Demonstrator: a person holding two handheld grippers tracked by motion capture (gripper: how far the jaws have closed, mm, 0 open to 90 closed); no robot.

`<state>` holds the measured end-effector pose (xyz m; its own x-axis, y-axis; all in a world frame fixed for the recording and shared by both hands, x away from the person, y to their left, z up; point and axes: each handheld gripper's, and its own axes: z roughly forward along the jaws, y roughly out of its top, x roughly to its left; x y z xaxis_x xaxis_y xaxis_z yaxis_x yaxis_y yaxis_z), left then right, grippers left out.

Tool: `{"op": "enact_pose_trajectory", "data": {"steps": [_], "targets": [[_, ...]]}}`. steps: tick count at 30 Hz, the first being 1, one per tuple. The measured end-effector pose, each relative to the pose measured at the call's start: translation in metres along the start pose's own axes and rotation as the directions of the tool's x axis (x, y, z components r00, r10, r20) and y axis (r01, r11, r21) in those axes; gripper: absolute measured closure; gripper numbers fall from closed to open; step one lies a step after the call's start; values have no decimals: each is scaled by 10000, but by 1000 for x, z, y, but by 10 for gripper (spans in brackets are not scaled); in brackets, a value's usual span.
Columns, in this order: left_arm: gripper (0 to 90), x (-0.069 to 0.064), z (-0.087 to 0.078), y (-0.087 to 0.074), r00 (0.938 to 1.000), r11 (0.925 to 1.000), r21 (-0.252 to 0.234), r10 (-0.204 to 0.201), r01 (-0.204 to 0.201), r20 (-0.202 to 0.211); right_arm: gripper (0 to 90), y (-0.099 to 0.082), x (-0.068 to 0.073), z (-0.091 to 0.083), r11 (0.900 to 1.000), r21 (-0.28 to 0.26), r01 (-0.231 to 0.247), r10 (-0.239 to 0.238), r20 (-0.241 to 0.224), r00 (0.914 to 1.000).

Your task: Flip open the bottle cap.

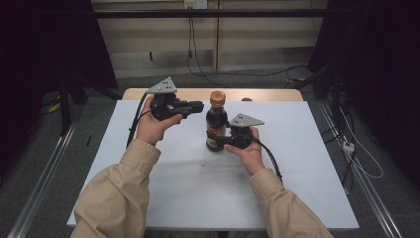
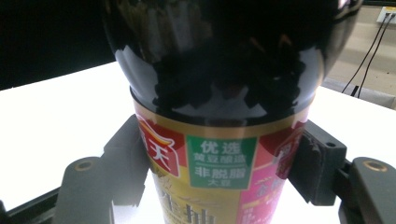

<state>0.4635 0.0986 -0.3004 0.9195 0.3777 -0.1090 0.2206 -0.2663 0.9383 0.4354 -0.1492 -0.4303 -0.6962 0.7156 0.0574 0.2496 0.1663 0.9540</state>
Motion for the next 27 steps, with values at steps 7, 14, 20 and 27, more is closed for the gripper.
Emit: {"op": "enact_pose_trajectory", "data": {"steps": [7, 14, 20, 27], "targets": [[900, 3, 5, 7, 9998, 9996, 227, -166, 169, -132, 310, 0, 0, 0, 10000, 22, 20, -20, -30, 10000], [900, 0, 12, 17, 10000, 9987, 505, 68, -68, 3, 313, 0, 0, 0, 10000, 56, 59, -58, -68, 10000], [900, -1, 16, 23, 9998, 9976, 671, 160, -165, 75, 315, 1, -1, 0, 10000, 88, 31, -30, -88, 10000], [900, -1, 17, 26, 9998, 9967, 794, 142, -152, 124, 321, 2, 0, 0, 9997, 229, 30, -29, -31, 10000]]}}
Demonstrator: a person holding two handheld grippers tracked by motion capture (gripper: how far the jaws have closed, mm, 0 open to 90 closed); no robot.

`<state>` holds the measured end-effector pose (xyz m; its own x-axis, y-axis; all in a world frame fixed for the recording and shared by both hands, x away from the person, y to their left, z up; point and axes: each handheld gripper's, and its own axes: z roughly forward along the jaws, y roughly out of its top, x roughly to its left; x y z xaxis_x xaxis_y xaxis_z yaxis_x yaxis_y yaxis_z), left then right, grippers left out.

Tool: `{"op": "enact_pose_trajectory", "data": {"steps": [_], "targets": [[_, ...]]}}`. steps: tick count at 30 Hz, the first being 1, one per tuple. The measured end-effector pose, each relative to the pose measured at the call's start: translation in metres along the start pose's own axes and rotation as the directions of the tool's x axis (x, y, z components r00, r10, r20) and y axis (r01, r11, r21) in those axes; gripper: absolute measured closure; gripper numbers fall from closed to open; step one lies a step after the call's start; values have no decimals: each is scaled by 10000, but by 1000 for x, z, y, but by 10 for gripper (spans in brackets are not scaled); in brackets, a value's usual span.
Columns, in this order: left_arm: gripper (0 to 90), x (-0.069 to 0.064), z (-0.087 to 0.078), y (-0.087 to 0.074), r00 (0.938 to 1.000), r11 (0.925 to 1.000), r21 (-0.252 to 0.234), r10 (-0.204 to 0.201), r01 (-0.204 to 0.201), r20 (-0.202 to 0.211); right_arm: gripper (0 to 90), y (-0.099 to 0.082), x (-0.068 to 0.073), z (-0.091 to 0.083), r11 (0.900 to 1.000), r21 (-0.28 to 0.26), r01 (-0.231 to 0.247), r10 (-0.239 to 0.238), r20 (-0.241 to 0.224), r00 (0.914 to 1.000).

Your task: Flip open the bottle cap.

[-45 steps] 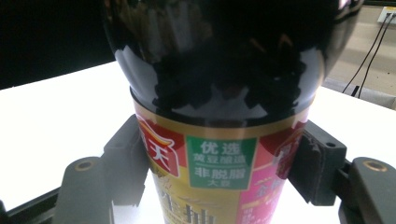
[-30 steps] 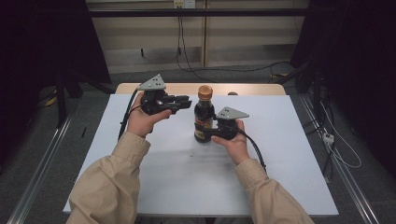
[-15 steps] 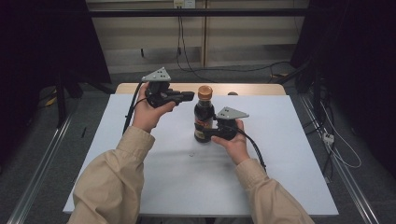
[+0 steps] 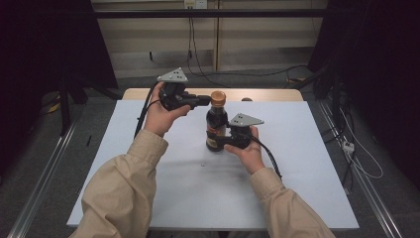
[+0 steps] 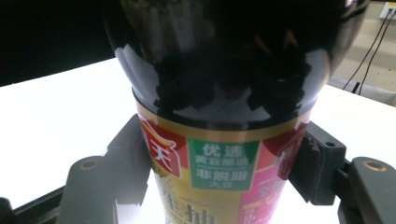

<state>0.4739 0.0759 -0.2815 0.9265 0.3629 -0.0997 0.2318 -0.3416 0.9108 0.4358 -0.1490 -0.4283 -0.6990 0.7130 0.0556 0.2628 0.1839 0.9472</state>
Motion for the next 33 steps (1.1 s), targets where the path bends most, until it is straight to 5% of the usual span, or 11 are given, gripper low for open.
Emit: {"op": "enact_pose_trajectory", "data": {"steps": [3, 5, 6, 8, 11, 15, 20, 33], "targets": [[900, -2, 0, 1, 10000, 10000, 43, 41, -41, 54, 322, 1, 1, 0, 10000, 97, -12, 11, 72, 10000], [900, -7, 5, 3, 9948, 9999, -120, 58, -46, 1015, 323, 0, -1, 0, 10000, 22, -89, 89, 62, 9999], [900, -12, 8, 5, 9910, 9972, -734, -48, 147, 1340, 323, 0, -1, 1, 10000, 6, -88, 88, 61, 9999], [900, -21, 11, 23, 9987, 9950, -973, -159, 205, 479, 321, 5, 12, 6, 9962, 173, 852, -854, 129, 9963], [900, -27, 7, 36, 9996, 9977, -667, -114, 130, 252, 319, 11, 29, 13, 9827, 550, 1769, -1796, 487, 9825], [900, -21, -8, 30, 9999, 10000, -73, -53, 52, -133, 320, 9, 13, 9, 9962, 415, 767, -779, 273, 9966], [900, -11, -15, 13, 9993, 9987, 461, -218, 232, -296, 320, 2, 3, 2, 9998, 162, 106, -108, 131, 9999], [900, -2, -3, 7, 9978, 9967, 549, -586, 602, -303, 320, 0, 2, 1, 10000, 36, 80, -80, 75, 9999]]}}
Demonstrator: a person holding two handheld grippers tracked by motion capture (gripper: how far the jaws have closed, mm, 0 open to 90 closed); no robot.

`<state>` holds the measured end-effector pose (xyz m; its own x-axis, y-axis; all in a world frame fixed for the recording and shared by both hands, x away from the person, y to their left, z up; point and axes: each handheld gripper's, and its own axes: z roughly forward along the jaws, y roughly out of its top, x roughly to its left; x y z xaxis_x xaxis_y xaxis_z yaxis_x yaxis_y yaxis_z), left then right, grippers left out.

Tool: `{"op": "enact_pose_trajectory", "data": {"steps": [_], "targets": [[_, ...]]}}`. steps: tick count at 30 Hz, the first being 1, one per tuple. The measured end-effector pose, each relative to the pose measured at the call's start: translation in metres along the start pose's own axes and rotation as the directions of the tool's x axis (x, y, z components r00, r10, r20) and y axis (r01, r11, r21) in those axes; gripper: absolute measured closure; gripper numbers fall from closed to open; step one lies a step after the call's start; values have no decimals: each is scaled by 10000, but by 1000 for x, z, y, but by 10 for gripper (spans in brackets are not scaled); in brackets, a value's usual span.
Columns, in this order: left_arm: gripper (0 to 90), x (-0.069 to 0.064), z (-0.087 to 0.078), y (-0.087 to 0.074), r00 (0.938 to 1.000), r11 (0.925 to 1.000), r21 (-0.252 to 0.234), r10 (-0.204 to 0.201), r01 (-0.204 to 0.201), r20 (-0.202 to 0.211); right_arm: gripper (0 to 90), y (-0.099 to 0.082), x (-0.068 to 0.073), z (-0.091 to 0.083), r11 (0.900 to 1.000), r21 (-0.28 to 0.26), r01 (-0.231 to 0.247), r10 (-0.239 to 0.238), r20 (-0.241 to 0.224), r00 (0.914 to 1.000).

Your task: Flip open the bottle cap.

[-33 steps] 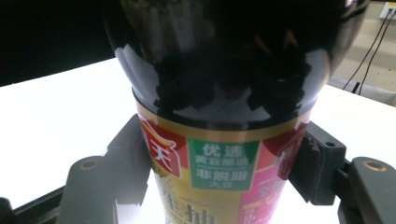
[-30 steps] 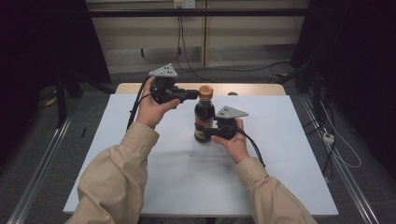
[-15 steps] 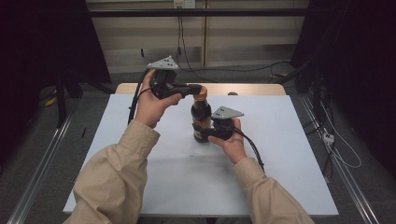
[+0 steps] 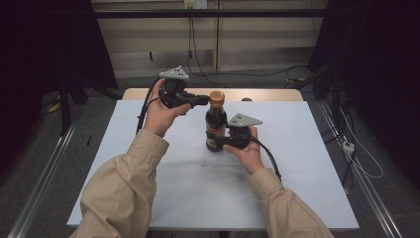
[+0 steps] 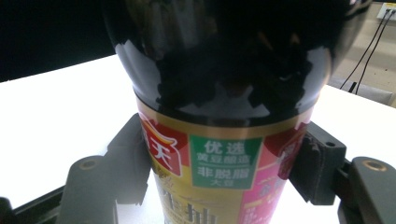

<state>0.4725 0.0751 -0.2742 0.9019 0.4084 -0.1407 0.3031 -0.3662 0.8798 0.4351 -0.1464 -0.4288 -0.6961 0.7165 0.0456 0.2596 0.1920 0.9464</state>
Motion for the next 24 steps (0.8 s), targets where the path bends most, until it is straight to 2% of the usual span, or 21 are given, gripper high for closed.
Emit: {"op": "enact_pose_trajectory", "data": {"steps": [2, 6, 9, 12, 13, 14, 15, 16, 17, 18, 19, 21, 22, 23, 24], "targets": [[900, -1, 1, 1, 9999, 9999, 46, 121, -121, 4, 321, 0, 0, 0, 10000, -2, -4, 4, -13, 10000], [900, -1, 3, 2, 10000, 10000, -18, -57, 57, 58, 323, -1, -1, -1, 10000, -23, -50, 50, 22, 10000], [900, -1, 3, 3, 10000, 10000, 71, 52, -52, 44, 323, 0, -1, -1, 10000, 26, -42, 42, 35, 10000], [900, 0, 4, 2, 9997, 9999, -117, 22, -19, 245, 324, -1, 0, -1, 10000, 46, -74, 73, 109, 9999], [900, -2, 5, 3, 9994, 9999, -106, 47, -43, 355, 323, -1, 0, -1, 10000, 10, -89, 89, 102, 9999], [900, -4, 7, 4, 9973, 9999, -69, 132, -127, 718, 324, -1, -1, -1, 9999, 11, -152, 152, 143, 9998], [900, -9, 10, 5, 9931, 9993, -359, 125, -83, 1166, 324, -1, -2, -1, 9998, 10, -208, 208, 136, 9997], [900, -14, 13, 10, 9913, 9985, -503, -125, 192, 1311, 324, -1, -2, 1, 9999, -33, -145, 146, 86, 9999], [900, -19, 17, 17, 9960, 9990, -450, 72, -32, 894, 325, 0, 4, 3, 9997, 20, 255, -255, 179, 9995], [900, -20, 19, 22, 9976, 9988, -481, 22, 11, 695, 324, 3, 8, 5, 9988, 111, 481, -484, 274, 9985], [900, -21, 18, 26, 9974, 9988, -488, 38, -2, 721, 323, 4, 10, 6, 9978, 200, 633, -639, 305, 9975], [900, -20, 10, 28, 9995, 9993, -285, 240, -234, 207, 323, 5, 8, 4, 9984, 366, 429, -441, 313, 9985], [900, -17, 7, 26, 9998, 9994, -330, 136, -133, 117, 322, 4, 4, 2, 9994, 329, 80, -89, 278, 9996], [900, -15, 2, 24, 9999, 9993, -358, 115, -113, 46, 322, 1, 1, 0, 9999, 162, -28, 25, 140, 9999], [900, -13, -1, 23, 9999, 9993, -348, 152, -153, -7, 321, -1, 1, -1, 9999, 78, 119, -119, 69, 9999]]}}
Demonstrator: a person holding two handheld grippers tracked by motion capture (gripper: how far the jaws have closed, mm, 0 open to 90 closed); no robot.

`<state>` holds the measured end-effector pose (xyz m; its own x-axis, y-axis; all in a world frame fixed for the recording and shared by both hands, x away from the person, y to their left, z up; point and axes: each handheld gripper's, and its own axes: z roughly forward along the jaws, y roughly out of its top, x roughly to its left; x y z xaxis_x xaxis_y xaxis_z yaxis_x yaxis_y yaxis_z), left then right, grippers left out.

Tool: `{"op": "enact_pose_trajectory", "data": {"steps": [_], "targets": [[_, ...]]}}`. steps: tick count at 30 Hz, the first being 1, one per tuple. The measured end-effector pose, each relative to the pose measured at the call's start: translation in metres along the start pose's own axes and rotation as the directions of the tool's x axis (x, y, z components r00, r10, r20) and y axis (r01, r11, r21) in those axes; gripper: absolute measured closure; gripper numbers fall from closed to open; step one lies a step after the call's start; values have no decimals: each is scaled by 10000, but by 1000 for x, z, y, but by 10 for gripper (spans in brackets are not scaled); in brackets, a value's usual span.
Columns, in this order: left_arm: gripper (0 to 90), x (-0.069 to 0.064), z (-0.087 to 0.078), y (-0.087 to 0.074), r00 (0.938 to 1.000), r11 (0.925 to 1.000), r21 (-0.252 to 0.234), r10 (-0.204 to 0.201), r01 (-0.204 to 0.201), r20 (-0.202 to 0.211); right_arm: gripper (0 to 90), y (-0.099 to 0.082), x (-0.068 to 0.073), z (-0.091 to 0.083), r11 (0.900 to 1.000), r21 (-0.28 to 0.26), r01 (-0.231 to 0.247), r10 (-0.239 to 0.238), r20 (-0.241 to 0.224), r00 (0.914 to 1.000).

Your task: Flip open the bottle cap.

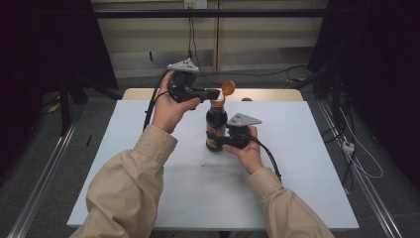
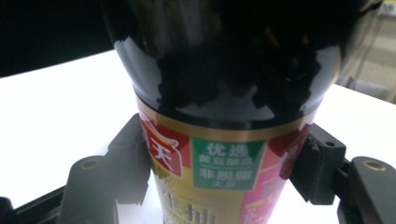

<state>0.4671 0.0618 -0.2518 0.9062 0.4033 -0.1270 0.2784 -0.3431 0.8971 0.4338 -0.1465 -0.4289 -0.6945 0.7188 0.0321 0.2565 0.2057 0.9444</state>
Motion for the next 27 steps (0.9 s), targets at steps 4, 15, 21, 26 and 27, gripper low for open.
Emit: {"op": "enact_pose_trajectory", "data": {"steps": [4, 15, 21, 26, 27], "targets": [[900, 2, -7, -4, 9999, 10000, 91, 14, -13, -103, 319, 2, 2, 3, 10000, 31, 58, -59, 89, 9999], [900, 2, -11, -10, 10000, 9999, 108, 40, -39, -65, 313, 1, 0, 2, 10000, 7, 4, -4, 20, 10000], [900, 4, -18, -21, 10000, 10000, -47, -36, 36, -3, 307, 1, 1, 1, 10000, 69, -57, 56, 70, 10000], [900, 4, -25, -29, 10000, 10000, -39, 30, -30, -88, 303, 2, 1, 1, 9999, 111, -104, 103, 102, 9999], [892, 4, -25, -31, 9999, 10000, -22, 18, -18, -113, 302, 2, 2, 1, 9999, 124, -100, 98, 123, 9999]]}}
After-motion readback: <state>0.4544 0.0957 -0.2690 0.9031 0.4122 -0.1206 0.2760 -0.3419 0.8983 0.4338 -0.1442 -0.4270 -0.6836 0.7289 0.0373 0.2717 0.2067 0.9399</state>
